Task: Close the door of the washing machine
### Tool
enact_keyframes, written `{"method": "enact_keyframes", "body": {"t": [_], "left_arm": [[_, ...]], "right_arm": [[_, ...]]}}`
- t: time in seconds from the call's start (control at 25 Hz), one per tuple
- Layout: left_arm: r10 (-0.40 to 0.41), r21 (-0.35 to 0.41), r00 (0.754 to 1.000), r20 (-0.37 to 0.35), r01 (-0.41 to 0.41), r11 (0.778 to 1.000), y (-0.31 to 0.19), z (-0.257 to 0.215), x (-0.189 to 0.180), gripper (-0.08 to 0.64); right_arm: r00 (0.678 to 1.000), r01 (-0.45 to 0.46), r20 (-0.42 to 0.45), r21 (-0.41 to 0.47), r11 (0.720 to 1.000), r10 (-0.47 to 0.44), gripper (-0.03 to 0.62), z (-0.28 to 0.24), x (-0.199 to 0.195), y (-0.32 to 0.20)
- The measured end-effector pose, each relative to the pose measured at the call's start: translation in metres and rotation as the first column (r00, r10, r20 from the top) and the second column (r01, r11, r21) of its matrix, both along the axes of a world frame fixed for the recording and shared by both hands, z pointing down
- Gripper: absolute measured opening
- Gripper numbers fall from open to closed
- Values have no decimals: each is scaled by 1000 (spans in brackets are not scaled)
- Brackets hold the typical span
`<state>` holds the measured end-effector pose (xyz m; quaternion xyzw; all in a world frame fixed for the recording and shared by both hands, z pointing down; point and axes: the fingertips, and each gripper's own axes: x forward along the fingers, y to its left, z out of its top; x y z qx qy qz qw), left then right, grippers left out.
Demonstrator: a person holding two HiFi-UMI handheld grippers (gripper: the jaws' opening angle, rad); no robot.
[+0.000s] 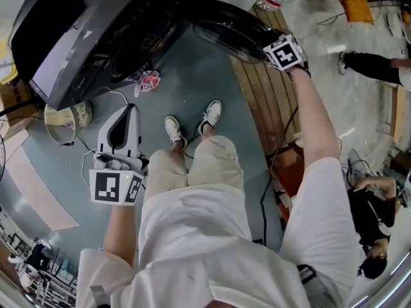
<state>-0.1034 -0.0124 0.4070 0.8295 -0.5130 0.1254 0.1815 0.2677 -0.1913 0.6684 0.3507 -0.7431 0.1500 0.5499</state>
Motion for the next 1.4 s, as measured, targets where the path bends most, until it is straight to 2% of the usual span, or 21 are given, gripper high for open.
{"method": "enact_keyframes", "body": {"t": [0.12, 0.2, 0.8, 1.16, 1.4], "left_arm": [[2, 4, 1000, -1, -2, 1000, 3, -1, -7, 6], [6, 5, 1000, -2, -6, 1000, 7, 0, -10, 6], [40, 20, 999, -26, -40, 999, 35, -4, -24, 6], [23, 27, 999, -42, -22, 999, 47, -4, -45, 6], [6, 24, 998, -57, -5, 1000, 53, 0, -59, 6]], "right_arm": [[1000, -22, 2, 11, 1000, 22, 339, -3, -5, 6], [999, -46, 14, 24, 999, 46, 254, -6, -8, 10], [984, -146, 109, 34, 989, 141, 227, -8, -51, 61], [951, -242, 209, 37, 970, 229, 213, -12, -87, 87], [938, -266, 242, 36, 963, 250, 207, -11, -116, 102]]}}
